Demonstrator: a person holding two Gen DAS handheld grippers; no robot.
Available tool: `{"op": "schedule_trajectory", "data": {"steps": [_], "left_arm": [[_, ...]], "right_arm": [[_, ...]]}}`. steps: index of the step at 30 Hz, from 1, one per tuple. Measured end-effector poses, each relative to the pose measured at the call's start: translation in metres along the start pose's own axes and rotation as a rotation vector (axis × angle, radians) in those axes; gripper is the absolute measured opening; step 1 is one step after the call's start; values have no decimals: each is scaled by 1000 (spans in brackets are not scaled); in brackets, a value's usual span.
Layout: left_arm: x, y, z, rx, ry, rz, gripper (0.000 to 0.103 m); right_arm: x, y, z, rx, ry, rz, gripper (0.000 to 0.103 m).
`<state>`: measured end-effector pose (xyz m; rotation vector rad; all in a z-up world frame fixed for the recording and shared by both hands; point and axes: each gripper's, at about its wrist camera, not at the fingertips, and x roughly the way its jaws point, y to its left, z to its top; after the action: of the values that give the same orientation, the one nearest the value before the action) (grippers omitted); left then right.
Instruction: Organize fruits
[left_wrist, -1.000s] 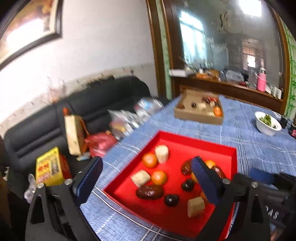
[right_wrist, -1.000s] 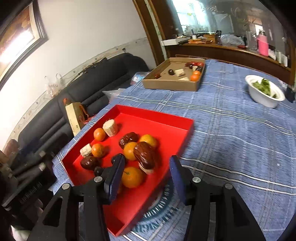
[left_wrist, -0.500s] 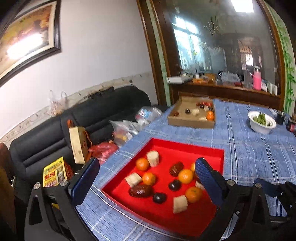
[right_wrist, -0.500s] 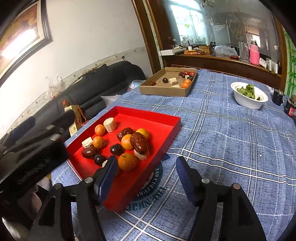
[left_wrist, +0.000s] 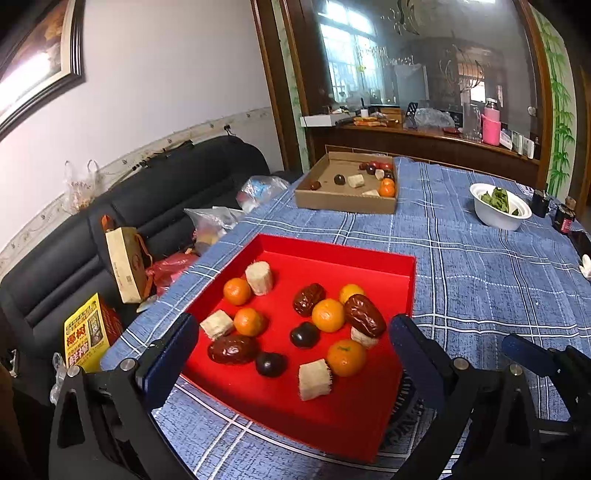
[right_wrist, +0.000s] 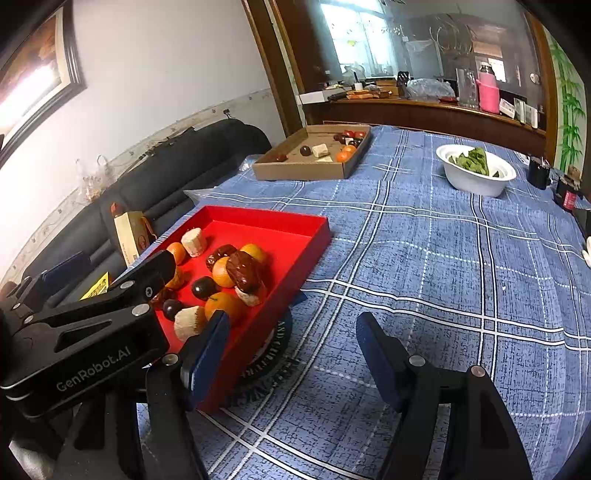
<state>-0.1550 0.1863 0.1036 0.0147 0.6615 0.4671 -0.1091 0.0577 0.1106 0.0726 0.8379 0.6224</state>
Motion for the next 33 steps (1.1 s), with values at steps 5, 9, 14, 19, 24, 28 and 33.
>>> {"op": "schedule_trajectory", "data": {"steps": [5, 9, 14, 19, 24, 28, 33], "left_arm": [[4, -1, 0, 0, 10, -6, 103], [6, -1, -1, -1, 17, -10, 103], [9, -2, -1, -1, 23, -17, 103], [9, -1, 0, -2, 23, -18, 103], [8, 0, 0, -9, 16, -16, 103], [5, 2, -1, -14, 10, -18, 103], [0, 4, -1, -19, -2, -18, 103]], "right_arm": [[3, -2, 0, 3, 8, -4, 76], [6, -2, -1, -1, 16, -7, 76], [8, -1, -1, -7, 21, -16, 76], [8, -2, 0, -9, 18, -21, 76], [8, -1, -1, -11, 17, -23, 76], [6, 2, -1, -18, 14, -27, 77], [4, 5, -2, -28, 8, -33, 77]]}}
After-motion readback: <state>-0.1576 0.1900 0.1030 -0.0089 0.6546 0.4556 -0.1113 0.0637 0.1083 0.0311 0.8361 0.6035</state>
